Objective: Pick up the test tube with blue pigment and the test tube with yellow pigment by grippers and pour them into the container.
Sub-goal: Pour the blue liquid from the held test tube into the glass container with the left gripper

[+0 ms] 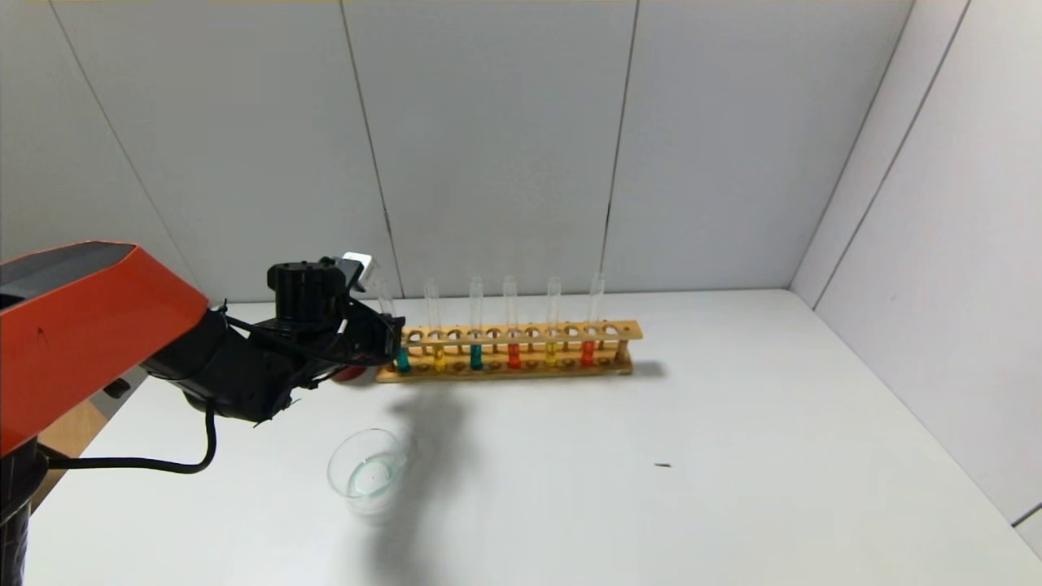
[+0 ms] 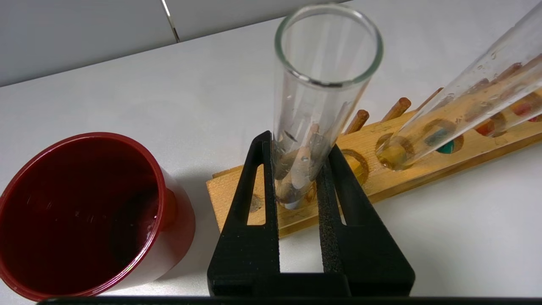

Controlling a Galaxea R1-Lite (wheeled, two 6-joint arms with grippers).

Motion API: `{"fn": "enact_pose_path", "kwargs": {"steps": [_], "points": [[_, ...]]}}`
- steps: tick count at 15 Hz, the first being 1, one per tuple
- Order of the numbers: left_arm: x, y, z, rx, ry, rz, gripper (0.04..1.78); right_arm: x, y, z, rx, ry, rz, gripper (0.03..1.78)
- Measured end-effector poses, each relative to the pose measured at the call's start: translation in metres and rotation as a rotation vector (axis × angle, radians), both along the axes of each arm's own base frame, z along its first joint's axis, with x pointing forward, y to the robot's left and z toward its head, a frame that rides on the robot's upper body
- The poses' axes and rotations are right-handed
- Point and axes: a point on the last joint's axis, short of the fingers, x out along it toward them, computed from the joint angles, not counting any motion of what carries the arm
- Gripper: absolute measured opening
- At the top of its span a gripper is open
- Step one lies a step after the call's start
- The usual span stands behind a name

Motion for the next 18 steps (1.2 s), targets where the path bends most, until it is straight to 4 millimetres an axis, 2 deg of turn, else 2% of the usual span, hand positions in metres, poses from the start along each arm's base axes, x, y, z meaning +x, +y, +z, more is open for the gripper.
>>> {"fn": "enact_pose_path", "kwargs": {"steps": [3, 5, 7, 14, 16, 18], "points": [[-0.002, 0.001, 0.007, 0.001, -0.018, 0.010, 0.31, 0.000, 0.000, 0.000, 0.000, 0.000, 0.000, 1.75], [-0.005, 0.001, 0.021, 0.011, -0.051, 0.008, 0.31, 0.000, 0.000, 0.000, 0.000, 0.000, 0.000, 1.75], [-0.011, 0.003, 0.039, 0.018, -0.078, 0.006, 0.31, 0.000, 0.000, 0.000, 0.000, 0.000, -0.001, 1.75], [-0.039, 0.007, 0.123, 0.015, -0.184, 0.004, 0.31, 0.000, 0.000, 0.000, 0.000, 0.000, 0.000, 1.75], [-0.051, 0.010, 0.140, 0.012, -0.203, 0.004, 0.31, 0.000, 0.000, 0.000, 0.000, 0.000, -0.001, 1.75], [-0.070, 0.012, 0.150, 0.012, -0.202, -0.001, 0.31, 0.000, 0.000, 0.000, 0.000, 0.000, 0.000, 1.75]]}}
